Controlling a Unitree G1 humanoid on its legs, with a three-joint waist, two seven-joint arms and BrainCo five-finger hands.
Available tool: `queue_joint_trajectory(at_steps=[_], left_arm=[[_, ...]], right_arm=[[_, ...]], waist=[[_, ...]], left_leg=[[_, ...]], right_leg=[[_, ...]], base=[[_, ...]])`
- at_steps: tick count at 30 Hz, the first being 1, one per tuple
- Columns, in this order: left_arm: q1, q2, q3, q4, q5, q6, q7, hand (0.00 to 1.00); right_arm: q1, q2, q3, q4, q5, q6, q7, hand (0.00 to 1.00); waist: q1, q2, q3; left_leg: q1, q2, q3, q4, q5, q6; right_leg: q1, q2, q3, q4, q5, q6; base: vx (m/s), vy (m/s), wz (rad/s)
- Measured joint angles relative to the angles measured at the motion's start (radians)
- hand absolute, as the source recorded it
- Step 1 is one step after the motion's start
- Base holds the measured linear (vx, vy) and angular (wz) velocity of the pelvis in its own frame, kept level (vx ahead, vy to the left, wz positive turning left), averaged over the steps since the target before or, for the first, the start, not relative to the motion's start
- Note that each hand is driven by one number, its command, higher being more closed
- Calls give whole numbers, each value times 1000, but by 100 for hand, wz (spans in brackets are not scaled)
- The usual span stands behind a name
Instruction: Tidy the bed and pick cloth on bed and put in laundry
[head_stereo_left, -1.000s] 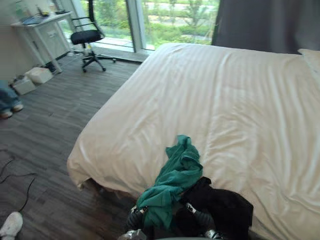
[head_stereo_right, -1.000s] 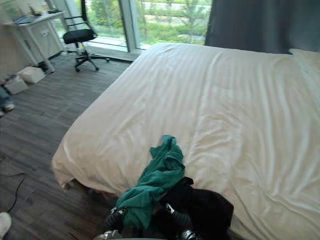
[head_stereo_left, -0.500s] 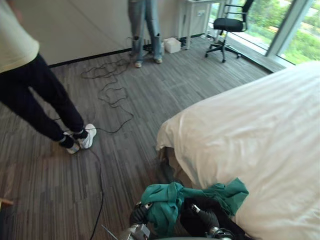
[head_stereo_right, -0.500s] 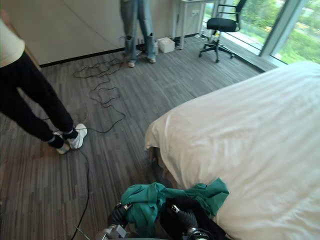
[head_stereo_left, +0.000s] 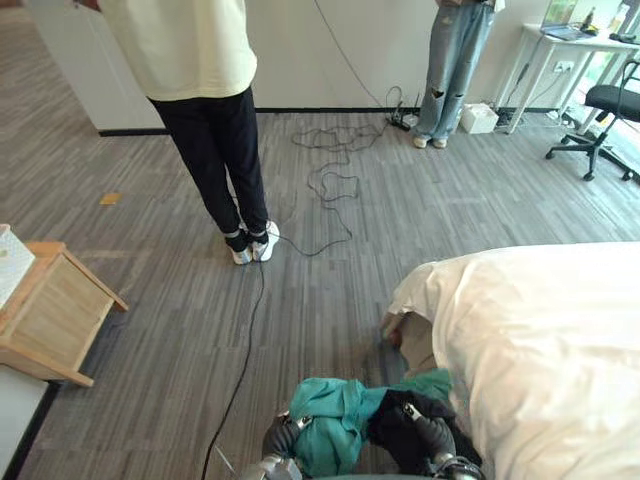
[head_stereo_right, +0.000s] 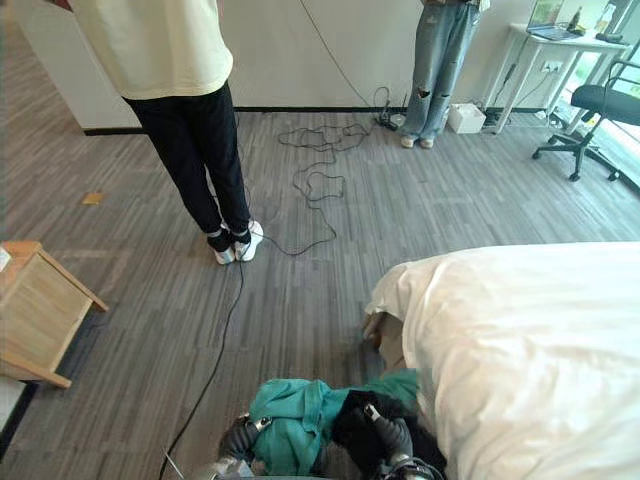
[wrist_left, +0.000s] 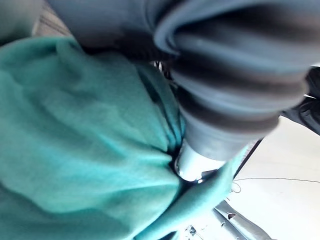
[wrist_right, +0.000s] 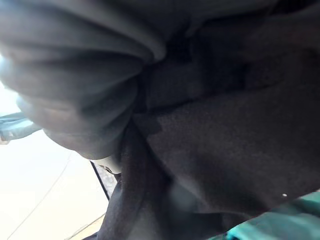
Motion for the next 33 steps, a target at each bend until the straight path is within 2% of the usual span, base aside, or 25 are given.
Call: queue_joint_trajectory(at_steps=[1, 2, 3, 4, 5, 6, 16, 19, 20, 22, 23, 24, 25, 26, 27, 29, 30, 32, 33], left_arm=[[-4, 17, 2, -3, 5, 7, 0, 100], [-3, 35, 3, -39, 10, 6, 0, 100], [-4, 35, -6, -57, 10, -3, -21, 100], [-24, 30, -3, -18, 11, 4, -18, 100], [-26, 29, -3, -18, 14, 4, -19, 100], [-7, 29, -58, -14, 68, -8, -22, 100], [-7, 30, -59, -13, 67, -1, -9, 100], [-13, 31, -58, 23, 40, 23, 10, 100], [-15, 33, -58, 30, 23, 40, 28, 100], [-37, 42, -53, 21, -6, 48, 50, 100], [-65, 47, -23, 30, -24, 50, 59, 100], [-94, 42, 4, 52, -34, 59, 67, 100], [-99, 39, 22, 56, -39, 62, 69, 100], [-97, 32, 46, 56, -47, 67, 69, 100], [-96, 27, 51, 54, -50, 72, 67, 100], [-92, 22, 50, 54, -50, 81, 62, 100], [-89, 15, 50, 55, -49, 86, 63, 100], [-86, 9, 50, 53, -50, 87, 62, 100], [-83, 8, 49, 54, -50, 88, 62, 100]], right_arm=[[0, 22, 11, 3, -1, -1, -1, 100], [-2, 35, 9, 3, 0, -7, -3, 100], [4, 25, 10, -6, -1, -19, -4, 100], [12, 32, 11, 5, -7, -15, -8, 100], [21, 32, 15, 0, -10, -15, -8, 100], [54, 11, 48, -30, -75, -19, 5, 100], [52, 11, 48, 2, -75, -18, -6, 100], [53, 8, 48, 45, -75, -10, -29, 100], [53, 6, 47, 46, -74, 3, -42, 100], [52, 5, 47, 44, -74, 13, -50, 100], [42, 2, 47, 41, -74, 28, -65, 100], [25, -8, 47, 41, -74, 43, -70, 100], [19, -16, 47, 41, -74, 45, -70, 100], [13, -33, 45, 41, -74, 47, -70, 100], [14, -49, 40, 41, -74, 48, -67, 100], [13, -64, 20, 41, -76, 52, -60, 100], [16, -68, 9, 40, -77, 65, -57, 100], [32, -74, 1, 30, -81, 80, -35, 100], [36, -84, -2, 24, -83, 83, -14, 100]], waist=[[-4, -47, -7], [6, -62, -4], [27, -34, -10], [17, -51, -12], [14, -49, -14], [-2, -37, -44], [-3, -37, -44], [-3, -34, -47], [-3, -33, -51], [-1, -38, -49], [-3, -42, -39], [-3, -44, -11], [-1, -43, 8], [1, -29, 22], [5, -17, 22], [2, -1, 28], [3, 5, 32], [5, 13, 36], [6, 20, 41]], left_leg=[[-20, -22, 35, 32, -66, -32], [-54, -18, 37, 143, -62, 115], [-58, 61, -1, 208, -103, 55], [-32, 42, 1, 165, -92, 33], [-21, 41, 5, 149, -88, 28], [61, 145, 19, 2, -5, -39], [62, 146, 21, 2, -6, -39], [63, 147, 20, 5, -7, -42], [59, 149, 24, 17, -16, -55], [5, 155, 33, 137, -65, -119], [-75, 165, 60, 312, -91, -149], [-144, 193, 108, 488, -92, -149], [-165, 213, 131, 562, -91, -149], [-195, 251, 154, 670, -96, -148], [-193, 261, 173, 687, -114, -132], [-172, 260, 200, 626, -128, -111], [-145, 248, 230, 491, -124, -116], [-112, 241, 251, 302, -97, -147], [-89, 242, 267, 218, -44, -144]], right_leg=[[-6, -52, 10, -43, 22, -24], [-15, -75, 2, -26, 28, -25], [-32, -47, -4, 3, 31, -9], [-16, -63, 18, -33, 58, 6], [-12, -62, 16, -47, 62, 13], [106, 54, -35, -291, 162, -33], [107, 54, -34, -291, 162, -33], [110, 55, -36, -288, 160, -35], [106, 56, -34, -279, 157, -39], [103, 55, -38, -256, 144, -52], [107, 41, -51, -249, 131, -71], [122, 38, -58, -229, 118, -79], [135, 42, -58, -219, 110, -87], [163, 56, -57, -209, 98, -100], [176, 58, -56, -201, 89, -102], [183, 58, -48, -202, 81, -94], [178, 56, -35, -205, 81, -95], [178, 59, -28, -209, 80, -92], [194, 63, -26, -223, 74, -82]], base=[[64, 55, -7], [86, 20, -41], [97, -42, -36], [78, -52, -26], [55, -13, 9], [0, 0, 0], [0, 0, 0], [0, 0, 0], [0, 0, 0], [-20, -18, 9], [-127, -45, 28], [-148, -46, 24], [-162, -73, 10], [-89, -73, -3], [-60, -59, -2], [17, 4, -8], [69, 60, -14], [98, 96, -12], [211, 157, -10]])
